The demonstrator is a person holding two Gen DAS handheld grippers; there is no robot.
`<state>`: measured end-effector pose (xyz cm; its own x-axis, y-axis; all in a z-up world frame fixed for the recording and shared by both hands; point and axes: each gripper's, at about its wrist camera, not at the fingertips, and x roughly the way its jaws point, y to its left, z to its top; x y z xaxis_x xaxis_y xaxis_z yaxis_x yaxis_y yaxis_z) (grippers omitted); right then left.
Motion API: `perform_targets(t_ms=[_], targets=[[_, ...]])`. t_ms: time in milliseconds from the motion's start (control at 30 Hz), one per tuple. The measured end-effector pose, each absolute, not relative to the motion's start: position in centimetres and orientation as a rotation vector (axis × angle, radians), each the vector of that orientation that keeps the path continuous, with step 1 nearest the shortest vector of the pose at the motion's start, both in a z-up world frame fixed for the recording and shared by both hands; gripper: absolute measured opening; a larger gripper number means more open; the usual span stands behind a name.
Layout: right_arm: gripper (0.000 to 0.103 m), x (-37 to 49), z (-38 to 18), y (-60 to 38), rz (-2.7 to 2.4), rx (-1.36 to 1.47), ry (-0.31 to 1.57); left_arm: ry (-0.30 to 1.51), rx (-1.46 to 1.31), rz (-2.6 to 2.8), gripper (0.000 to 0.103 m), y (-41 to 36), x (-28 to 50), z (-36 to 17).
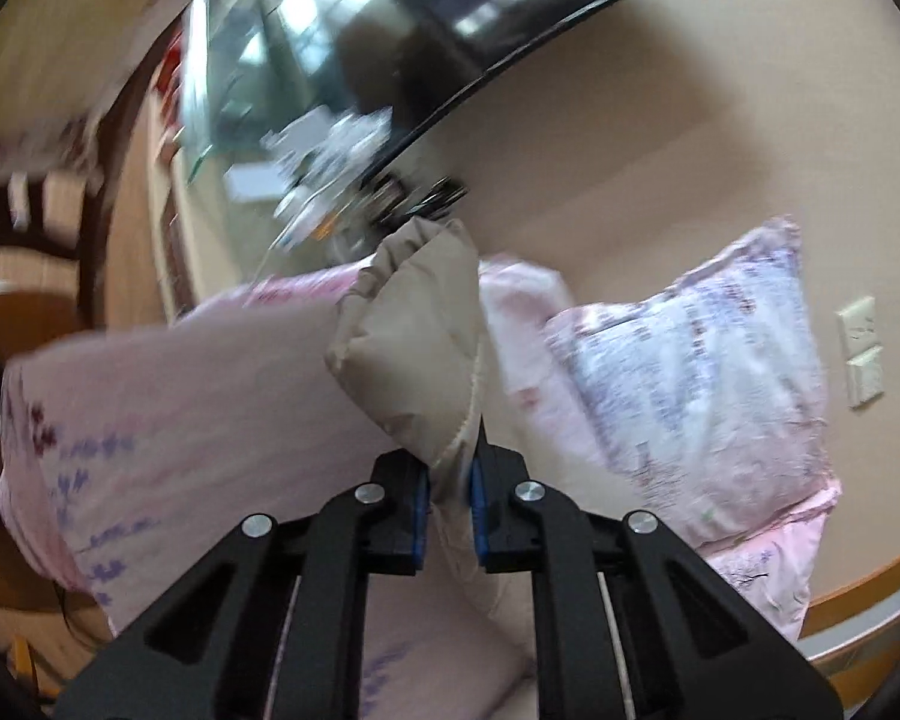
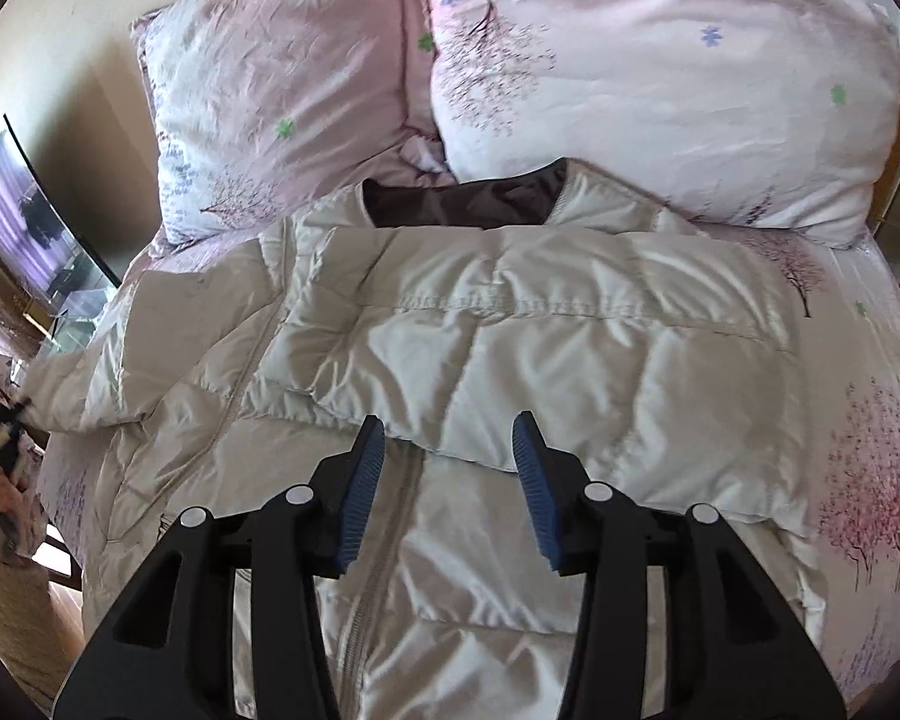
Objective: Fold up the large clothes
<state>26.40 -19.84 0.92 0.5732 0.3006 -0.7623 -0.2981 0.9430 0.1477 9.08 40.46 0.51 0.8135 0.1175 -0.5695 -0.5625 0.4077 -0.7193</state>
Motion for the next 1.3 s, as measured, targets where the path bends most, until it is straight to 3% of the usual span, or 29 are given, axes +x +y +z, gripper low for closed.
perform_targets(t_ms=[300, 500, 767, 1000, 1100, 1233, 1300], targets=[[0.047, 26.4, 0.8, -22.6, 0.315, 0.043, 0.882, 0.343, -0.841, 0.196, 0.011, 32.2, 14.8, 12.1], [0.047, 26.1, 1.2, -24.6, 0.277, 0.058, 0.865, 0.393, -0.735, -0.077, 0.011, 21.8, 21.1, 15.3], [0.047, 25.9, 1.4, -28.7, 0.184, 0.1, 0.842, 0.576, -0.58, -0.39, 0.01, 5.9, 27.6, 13.0], [0.047, 27.0, 0.6, -30.9, 0.127, 0.159, 0.849, 0.848, -0.387, -0.545, 0.012, -6.4, 30.9, 6.1], [0.047, 27.7, 0.2, -31.2, 0.127, 0.192, 0.87, 0.977, -0.327, -0.578, 0.031, -9.1, 31.5, 3.0], [0.047, 28.6, 0.0, -31.5, 0.166, 0.25, 0.9, 1.003, -0.369, -0.654, 0.07, -7.4, 30.4, 3.3], [0.047, 28.9, 0.1, -31.3, 0.211, 0.284, 0.913, 0.94, -0.373, -0.641, 0.077, -4.7, 29.1, 4.6]])
